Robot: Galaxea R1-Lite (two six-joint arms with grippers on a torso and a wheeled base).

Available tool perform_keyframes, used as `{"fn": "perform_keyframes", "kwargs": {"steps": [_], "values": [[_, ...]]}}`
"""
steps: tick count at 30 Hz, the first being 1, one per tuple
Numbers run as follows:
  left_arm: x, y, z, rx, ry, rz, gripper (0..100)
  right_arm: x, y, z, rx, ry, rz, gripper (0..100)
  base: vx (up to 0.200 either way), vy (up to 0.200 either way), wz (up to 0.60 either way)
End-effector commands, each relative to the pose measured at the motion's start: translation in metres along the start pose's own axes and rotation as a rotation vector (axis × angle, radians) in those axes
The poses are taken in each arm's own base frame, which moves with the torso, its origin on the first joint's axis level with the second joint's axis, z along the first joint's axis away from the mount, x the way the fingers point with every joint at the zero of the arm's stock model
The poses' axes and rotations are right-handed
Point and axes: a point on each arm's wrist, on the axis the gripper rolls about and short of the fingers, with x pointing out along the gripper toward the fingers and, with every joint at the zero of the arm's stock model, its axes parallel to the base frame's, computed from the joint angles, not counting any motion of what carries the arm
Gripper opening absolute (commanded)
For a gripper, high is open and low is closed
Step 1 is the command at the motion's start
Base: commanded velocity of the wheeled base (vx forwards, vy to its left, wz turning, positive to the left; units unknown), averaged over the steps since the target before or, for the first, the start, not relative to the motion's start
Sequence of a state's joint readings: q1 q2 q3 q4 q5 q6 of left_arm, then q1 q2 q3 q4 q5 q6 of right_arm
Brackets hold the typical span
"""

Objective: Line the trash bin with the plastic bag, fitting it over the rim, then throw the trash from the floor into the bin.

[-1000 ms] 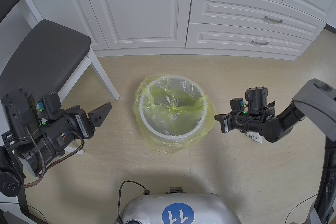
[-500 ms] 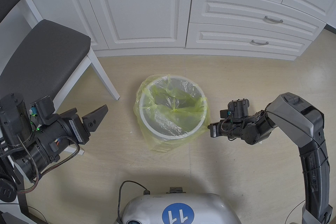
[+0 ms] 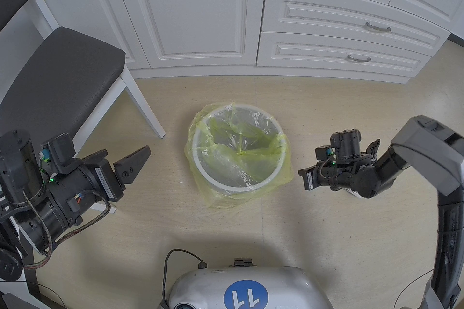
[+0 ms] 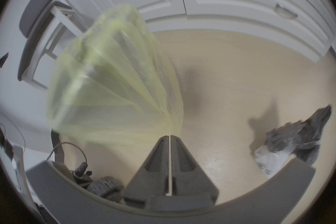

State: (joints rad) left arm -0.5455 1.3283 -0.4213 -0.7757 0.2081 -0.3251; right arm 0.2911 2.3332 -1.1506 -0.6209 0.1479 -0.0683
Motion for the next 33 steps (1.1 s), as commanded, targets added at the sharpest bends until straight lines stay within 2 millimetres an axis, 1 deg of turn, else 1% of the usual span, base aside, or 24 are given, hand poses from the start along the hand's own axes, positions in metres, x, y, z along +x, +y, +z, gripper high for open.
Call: {"fn": "perform_keyframes", "kwargs": {"steps": [1,2,3,5,6,8,9,12,14,15,16,17,20,21,24,26,29,30,33], "values": [[-0.005,-0.008,0.0,-0.001,0.0,-0.048,100,-0.076,-0.014,0.02,-0.075,-0.068,-0.061,100,0.0,0.0,0.0],[-0.005,-0.008,0.0,-0.001,0.0,-0.048,100,-0.076,-0.014,0.02,-0.075,-0.068,-0.061,100,0.0,0.0,0.0],[-0.003,-0.01,-0.004,0.013,0.021,-0.056,100,-0.075,-0.036,0.013,-0.049,-0.048,-0.109,100,0.0,0.0,0.0],[-0.002,-0.011,-0.005,0.019,0.025,-0.054,100,-0.074,-0.058,0.009,-0.045,-0.04,-0.156,100,0.0,0.0,0.0],[-0.003,-0.011,-0.004,0.017,0.018,-0.057,100,-0.072,-0.076,0.006,-0.049,-0.036,-0.193,100,0.0,0.0,0.0],[-0.005,-0.011,-0.002,0.013,0.009,-0.058,100,-0.069,-0.098,0.002,-0.047,-0.029,-0.237,100,0.0,0.0,0.0],[-0.005,-0.011,-0.001,0.012,0.004,-0.058,100,-0.066,-0.108,-0.003,-0.039,-0.018,-0.254,100,0.0,0.0,0.0],[-0.004,-0.01,-0.002,0.015,0.009,-0.053,100,-0.047,-0.144,-0.02,0.007,0.03,-0.3,100,0.0,0.0,0.0],[-0.002,-0.009,-0.003,0.013,0.014,-0.044,100,-0.037,-0.164,-0.032,0.044,0.081,-0.314,100,0.0,0.0,0.0],[-0.001,-0.008,-0.003,0.011,0.014,-0.039,100,-0.035,-0.17,-0.036,0.057,0.101,-0.318,100,0.0,0.0,0.0],[-0.001,-0.008,-0.003,0.011,0.013,-0.037,100,-0.034,-0.17,-0.037,0.059,0.104,-0.318,100,0.0,0.0,0.0],[-0.001,-0.007,-0.004,0.009,0.017,-0.033,100,-0.028,-0.176,-0.041,0.08,0.134,-0.314,100,0.0,0.0,0.0],[-0.001,-0.008,-0.004,0.006,0.02,-0.042,100,-0.022,-0.179,-0.043,0.094,0.149,-0.301,100,0.0,0.0,0.0],[0.003,-0.01,-0.009,0.011,0.044,-0.046,100,-0.013,-0.182,-0.05,0.113,0.16,-0.295,100,0.0,0.0,0.0],[0.016,-0.011,-0.018,0.02,0.075,-0.029,100,0.005,-0.19,-0.064,0.148,0.168,-0.301,100,0.0,0.0,0.0],[0.018,-0.012,-0.018,0.004,0.046,-0.036,100,0.013,-0.198,-0.072,0.179,0.168,-0.309,100,0.0,0.0,0.0],[0.018,-0.012,-0.018,-0.01,0.021,-0.046,100,0.028,-0.203,-0.085,0.206,0.172,-0.318,100,0.0,0.0,0.0],[0.017,-0.013,-0.018,-0.012,0.013,-0.05,100,0.036,-0.206,-0.091,0.215,0.173,-0.325,100,0.0,0.0,0.0],[0.017,-0.013,-0.018,-0.013,0.01,-0.056,100,0.04,-0.208,-0.094,0.219,0.171,-0.335,100,0.0,0.0,0.0]]}}
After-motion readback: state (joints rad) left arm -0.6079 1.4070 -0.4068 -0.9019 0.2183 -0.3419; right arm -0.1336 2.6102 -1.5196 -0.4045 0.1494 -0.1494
